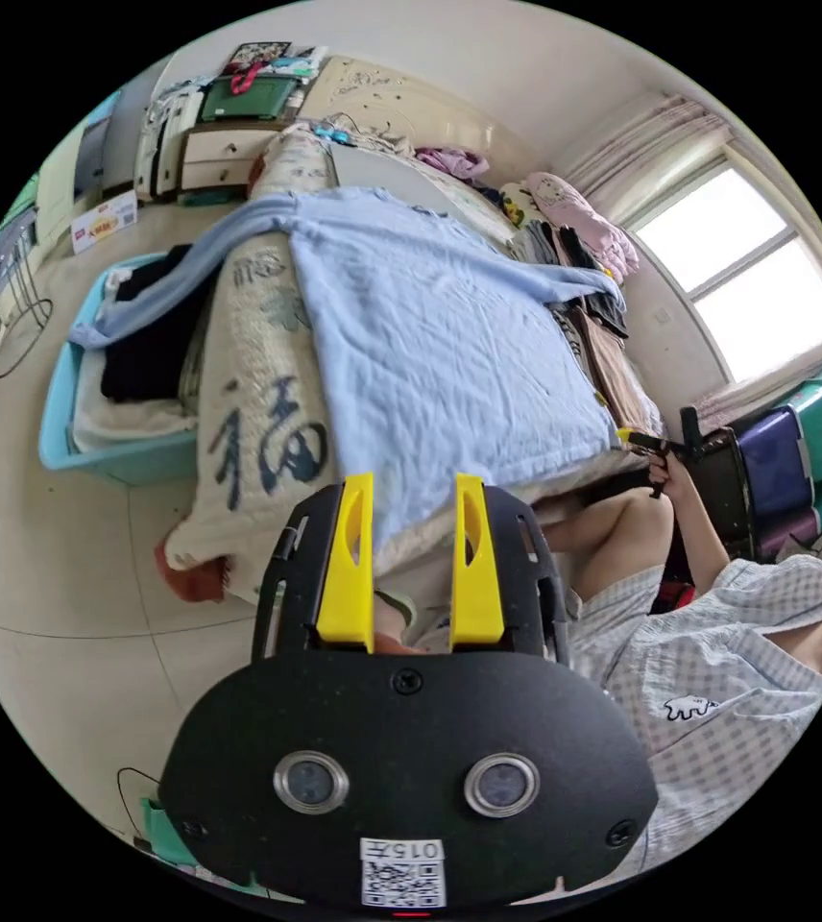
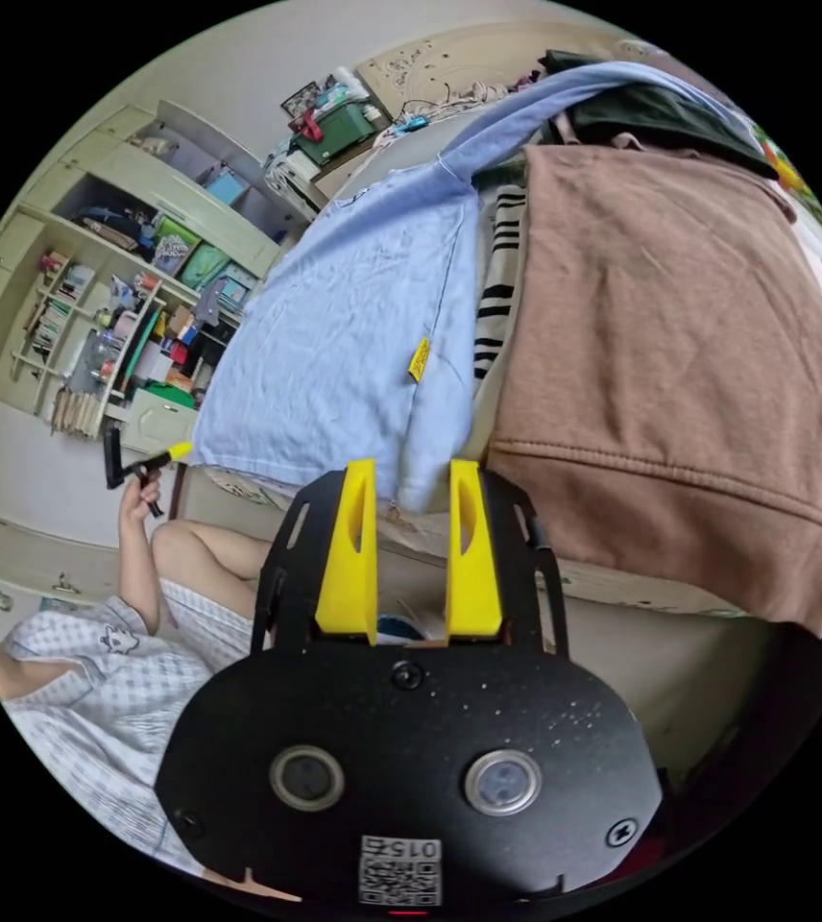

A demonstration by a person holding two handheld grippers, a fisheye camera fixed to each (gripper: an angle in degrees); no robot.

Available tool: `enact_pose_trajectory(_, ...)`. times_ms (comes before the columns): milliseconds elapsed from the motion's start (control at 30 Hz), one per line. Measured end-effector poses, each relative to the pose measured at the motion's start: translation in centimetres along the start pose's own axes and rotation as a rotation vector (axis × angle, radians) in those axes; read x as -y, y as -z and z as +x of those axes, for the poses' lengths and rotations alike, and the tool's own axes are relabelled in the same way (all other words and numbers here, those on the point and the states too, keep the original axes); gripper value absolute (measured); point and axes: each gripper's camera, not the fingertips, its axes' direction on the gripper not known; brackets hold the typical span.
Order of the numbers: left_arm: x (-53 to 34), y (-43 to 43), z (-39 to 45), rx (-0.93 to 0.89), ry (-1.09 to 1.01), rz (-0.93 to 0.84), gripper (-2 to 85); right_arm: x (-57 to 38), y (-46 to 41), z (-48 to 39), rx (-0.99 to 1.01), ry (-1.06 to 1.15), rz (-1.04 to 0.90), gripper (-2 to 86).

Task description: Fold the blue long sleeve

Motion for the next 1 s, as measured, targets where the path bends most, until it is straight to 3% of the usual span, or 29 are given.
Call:
enact_pose_trajectory(100,-1.8,-0.8,0.5,0.037,0.040,0.063,9.8,0.2,-1.2,0.0,-0.057,0.005,0.016,1.1)
enact_pose_trajectory(167,-2.7,-0.7,0.5,0.059,0.081,0.072,2.9,-0.1,-1.2,-0.1,-0.040,0.018,0.048,0.1)
enact_pose_trajectory(333,-4.6,1.8,2.7,0.119,0.032,0.150,-0.3,-1.6,-0.8,-0.7,-0.047,0.052,0.067,-0.3)
enact_pose_trajectory(733,-3.7,-1.7,7.4,0.344,-0.013,-0.011,-0.4,-1.3,-7.2,-1.8,-0.219,0.137,-0.058,-0.3)
enact_pose_trajectory(900,-3.0,-3.8,7.6,0.349,0.052,-0.053,0.9,-0.6,-9.5,-0.7,-0.195,0.106,-0.073,0.1)
enact_pose_trajectory(1000,-3.2,-3.7,8.0,0.242,0.063,-0.013,6.2,-1.0,-9.3,-0.3,-0.157,0.084,-0.040,1.2)
